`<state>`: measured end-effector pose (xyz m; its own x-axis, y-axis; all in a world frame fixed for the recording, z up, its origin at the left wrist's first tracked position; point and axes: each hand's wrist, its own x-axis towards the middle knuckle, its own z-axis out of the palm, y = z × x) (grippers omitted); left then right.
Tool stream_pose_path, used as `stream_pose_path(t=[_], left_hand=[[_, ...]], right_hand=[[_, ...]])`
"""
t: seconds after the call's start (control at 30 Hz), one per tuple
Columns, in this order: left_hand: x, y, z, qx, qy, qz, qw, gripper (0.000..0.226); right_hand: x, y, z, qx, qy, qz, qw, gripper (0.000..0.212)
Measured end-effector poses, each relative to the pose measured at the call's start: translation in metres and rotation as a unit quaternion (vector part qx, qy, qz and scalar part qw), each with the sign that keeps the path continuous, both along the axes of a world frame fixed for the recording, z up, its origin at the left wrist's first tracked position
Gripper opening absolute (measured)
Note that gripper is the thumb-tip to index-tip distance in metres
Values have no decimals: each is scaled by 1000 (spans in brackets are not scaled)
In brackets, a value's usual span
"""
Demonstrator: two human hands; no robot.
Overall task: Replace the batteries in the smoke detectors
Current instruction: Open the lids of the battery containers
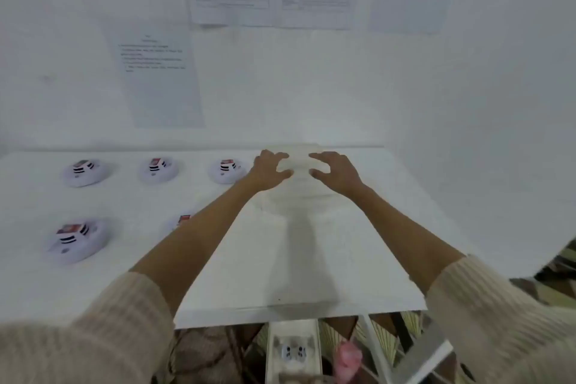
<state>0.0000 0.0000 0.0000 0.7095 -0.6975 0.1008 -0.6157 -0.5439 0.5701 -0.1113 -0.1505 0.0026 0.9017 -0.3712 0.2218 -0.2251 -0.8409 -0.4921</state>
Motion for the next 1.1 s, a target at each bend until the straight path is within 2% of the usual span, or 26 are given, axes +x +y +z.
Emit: stream_pose_path(t=[0.17,0.3,0.43,0.6,0.8,0.9,1.03,1.1], left_hand=[[-10,-5,-36,1,59,60,996,60],[-10,-10,-52,-66,142,96,983,59],[-19,-12,-58,-124,146,133,972,51],[-38,-2,-64,-133,120,153,972,48],[-61,10,-64,-122,108,168,972,45],[-62,10,-60,-120,120,173,970,42],[-58,8,-50,-162,163,184,956,32],[-58,7,-48,-171,177,186,951,31]], right_hand=[[9,-6,-23,18,71,-15,997,55],[12,-10,-42,66,95,-22,993,53],[5,-7,-47,79,73,-16,994,51],[-15,4,-52,61,63,-7,996,50],[-37,18,-55,84,57,5,995,51],[-36,18,-54,118,50,-8,992,49],[-29,14,-48,217,-22,-39,975,32],[-27,14,-48,242,-28,-47,969,30]])
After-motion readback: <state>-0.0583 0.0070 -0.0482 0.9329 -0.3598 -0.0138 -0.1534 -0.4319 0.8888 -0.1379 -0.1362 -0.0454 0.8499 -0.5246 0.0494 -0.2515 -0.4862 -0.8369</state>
